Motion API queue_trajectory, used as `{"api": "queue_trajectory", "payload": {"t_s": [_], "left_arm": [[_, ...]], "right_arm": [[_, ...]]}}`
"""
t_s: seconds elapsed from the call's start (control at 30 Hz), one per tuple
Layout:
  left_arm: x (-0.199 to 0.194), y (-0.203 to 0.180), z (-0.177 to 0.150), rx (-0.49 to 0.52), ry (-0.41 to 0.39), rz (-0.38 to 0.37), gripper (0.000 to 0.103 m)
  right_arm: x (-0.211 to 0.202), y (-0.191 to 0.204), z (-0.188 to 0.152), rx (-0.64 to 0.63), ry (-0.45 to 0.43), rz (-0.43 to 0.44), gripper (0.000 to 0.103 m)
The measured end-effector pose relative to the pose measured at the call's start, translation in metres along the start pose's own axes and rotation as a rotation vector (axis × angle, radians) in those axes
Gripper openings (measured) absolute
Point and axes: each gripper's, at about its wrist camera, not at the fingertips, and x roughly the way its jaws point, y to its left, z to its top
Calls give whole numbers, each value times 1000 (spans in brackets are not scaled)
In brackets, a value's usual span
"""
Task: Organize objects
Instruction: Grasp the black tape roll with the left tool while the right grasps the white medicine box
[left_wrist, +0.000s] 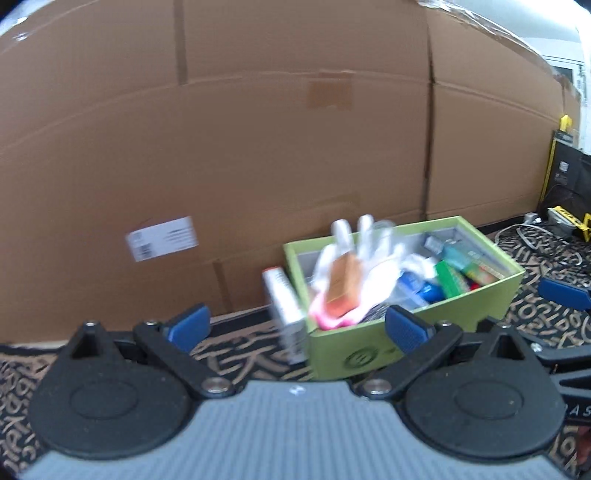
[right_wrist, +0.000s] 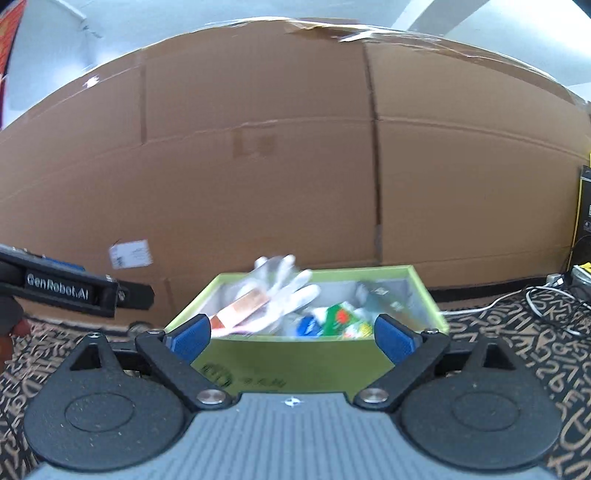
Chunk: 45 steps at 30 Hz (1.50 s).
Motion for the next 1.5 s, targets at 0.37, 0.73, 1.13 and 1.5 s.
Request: {"api": "queue_trajectory", "payload": {"t_s": [0.37, 0.73, 1.13, 1.5], "left_arm": [[-20, 64, -35, -85, 43, 109, 103], [-14, 142, -64, -179, 88, 139, 103], [32, 181, -65, -198, 136, 84, 103], [91, 154, -52, -147, 156, 9, 102]], "right_arm": [[6, 61, -14, -44, 67, 107, 98], [37, 126, -19, -143, 101, 222, 98], [139, 172, -29, -301, 139, 77, 85], [149, 151, -30, -237, 131, -127, 82]]}}
